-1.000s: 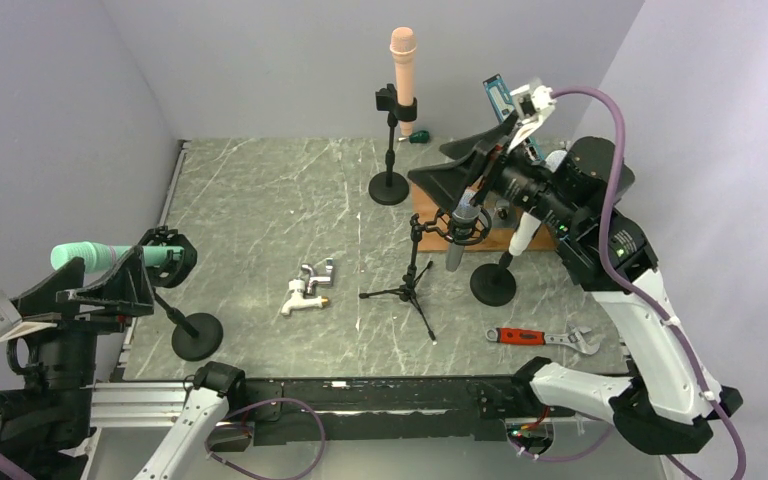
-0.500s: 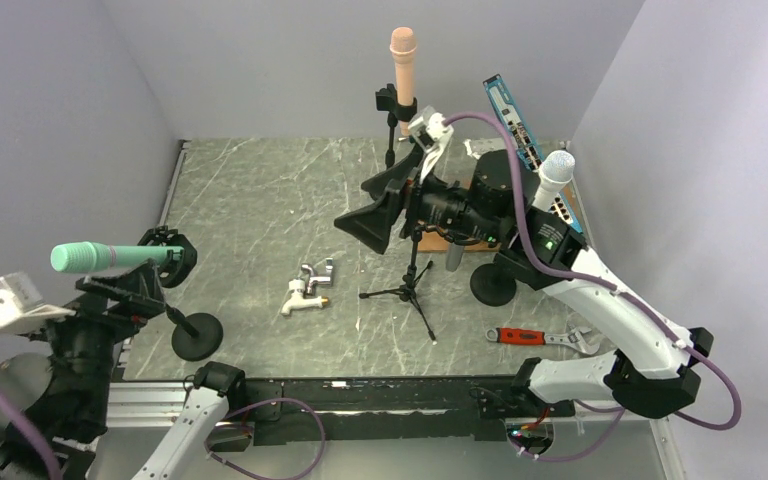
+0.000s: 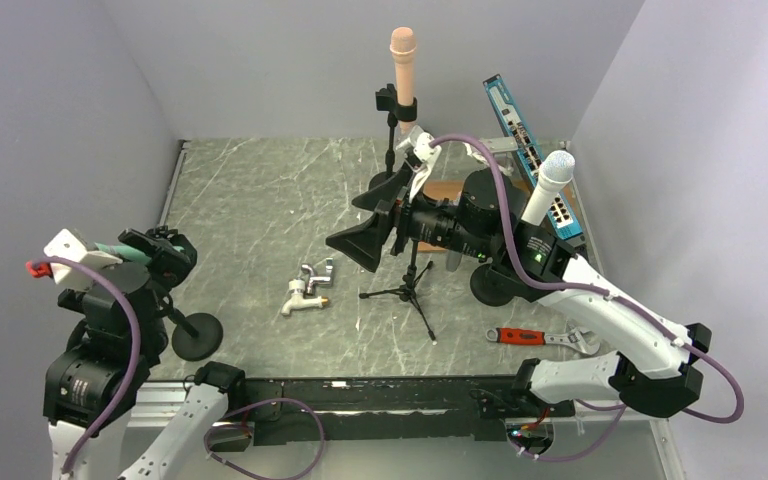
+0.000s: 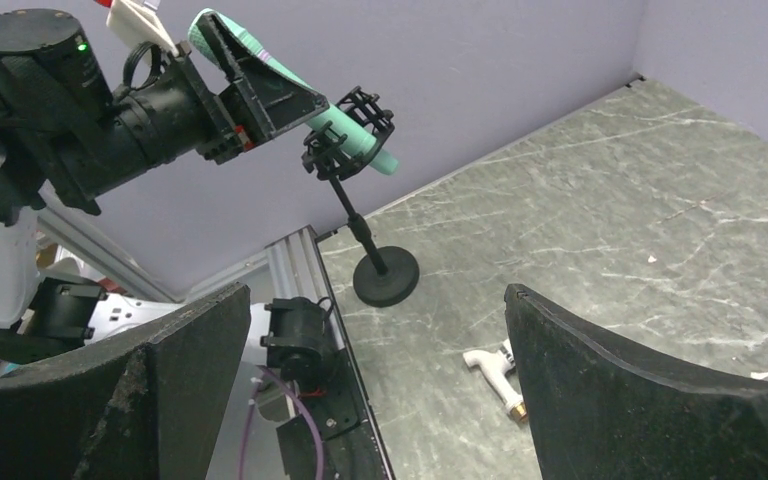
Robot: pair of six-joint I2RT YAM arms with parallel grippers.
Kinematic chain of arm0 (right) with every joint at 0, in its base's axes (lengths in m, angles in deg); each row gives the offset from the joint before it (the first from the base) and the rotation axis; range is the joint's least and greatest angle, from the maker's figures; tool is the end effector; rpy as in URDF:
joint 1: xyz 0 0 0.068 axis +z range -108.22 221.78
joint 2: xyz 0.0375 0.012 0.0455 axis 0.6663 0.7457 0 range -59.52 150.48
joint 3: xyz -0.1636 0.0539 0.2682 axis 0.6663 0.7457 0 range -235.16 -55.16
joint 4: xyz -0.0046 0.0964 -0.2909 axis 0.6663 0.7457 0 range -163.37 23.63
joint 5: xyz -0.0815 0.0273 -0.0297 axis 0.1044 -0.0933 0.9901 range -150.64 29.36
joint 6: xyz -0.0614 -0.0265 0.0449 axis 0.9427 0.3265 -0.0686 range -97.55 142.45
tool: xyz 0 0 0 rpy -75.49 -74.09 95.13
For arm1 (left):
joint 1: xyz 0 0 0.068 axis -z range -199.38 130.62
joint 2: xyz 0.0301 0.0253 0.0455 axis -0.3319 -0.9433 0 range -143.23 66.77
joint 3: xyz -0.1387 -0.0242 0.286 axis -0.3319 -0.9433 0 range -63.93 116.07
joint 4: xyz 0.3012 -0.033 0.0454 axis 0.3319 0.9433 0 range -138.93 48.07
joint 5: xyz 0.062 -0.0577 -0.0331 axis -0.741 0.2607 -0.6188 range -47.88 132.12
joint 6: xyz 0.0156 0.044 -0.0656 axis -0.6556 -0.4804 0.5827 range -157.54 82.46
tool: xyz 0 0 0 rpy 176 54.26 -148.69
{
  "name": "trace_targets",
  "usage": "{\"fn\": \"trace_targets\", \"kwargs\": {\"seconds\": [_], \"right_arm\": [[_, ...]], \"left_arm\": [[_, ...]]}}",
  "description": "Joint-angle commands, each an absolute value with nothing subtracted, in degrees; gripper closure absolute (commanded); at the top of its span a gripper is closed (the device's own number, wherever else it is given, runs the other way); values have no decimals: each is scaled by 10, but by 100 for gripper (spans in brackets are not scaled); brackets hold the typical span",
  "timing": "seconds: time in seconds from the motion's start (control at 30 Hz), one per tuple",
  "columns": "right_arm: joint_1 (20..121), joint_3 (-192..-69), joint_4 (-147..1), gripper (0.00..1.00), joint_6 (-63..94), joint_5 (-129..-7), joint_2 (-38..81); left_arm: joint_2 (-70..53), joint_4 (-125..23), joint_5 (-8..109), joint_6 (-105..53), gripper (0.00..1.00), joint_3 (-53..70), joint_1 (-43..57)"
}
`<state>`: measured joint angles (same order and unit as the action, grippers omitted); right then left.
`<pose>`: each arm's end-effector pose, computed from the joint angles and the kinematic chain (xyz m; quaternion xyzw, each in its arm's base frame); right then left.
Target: Remove the microphone from the stand
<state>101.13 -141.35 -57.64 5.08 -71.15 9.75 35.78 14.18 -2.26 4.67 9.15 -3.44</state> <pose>0.1495 0.2772 0.5500 -0.3106 0.6272 0.4917 0.5181 0.0571 0.0343 0.4699 -0.3817 0.6946 0.0173 0.6095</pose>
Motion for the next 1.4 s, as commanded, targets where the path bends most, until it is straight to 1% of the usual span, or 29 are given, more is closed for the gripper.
{"fn": "trace_targets", "kwargs": {"seconds": [0.0,0.23,0.4,0.7,0.8,0.83,0.9,0.97,1.03,1.1,1.13,1.17,1.37], "right_arm": [[1017,-1404,-619,0,57,-705,70],[1019,-1392,-622,0,57,-704,64],[1019,-1382,-631,0,55,-711,64],[1020,-1376,-633,0,54,-717,66],[1020,-1370,-634,0,55,-716,64],[1020,-1370,-633,0,56,-715,63],[1021,-1369,-630,0,57,-713,62],[1020,-1367,-630,0,58,-712,61],[1021,-1366,-628,0,58,-710,60],[1021,-1365,-627,0,60,-709,60],[1021,-1365,-628,0,60,-708,60],[1021,-1365,-627,0,61,-708,60],[1021,-1365,-629,0,61,-710,66]], "left_arm": [[367,92,-123,88,6,71,-37],[424,-43,-176,36,20,-11,-37],[447,-116,-211,11,26,-48,-37],[421,-236,-237,-87,29,-88,-37],[409,-243,-243,-87,39,-86,-37],[406,-248,-242,-91,44,-86,-37],[406,-260,-246,-96,57,-89,-37],[406,-277,-249,-106,65,-92,-37],[406,-288,-253,-120,68,-91,-37],[406,-294,-252,-133,74,-88,-37],[406,-293,-252,-136,78,-85,-37],[406,-291,-251,-137,80,-80,-37],[412,-308,-235,-164,83,-53,-37]]}}
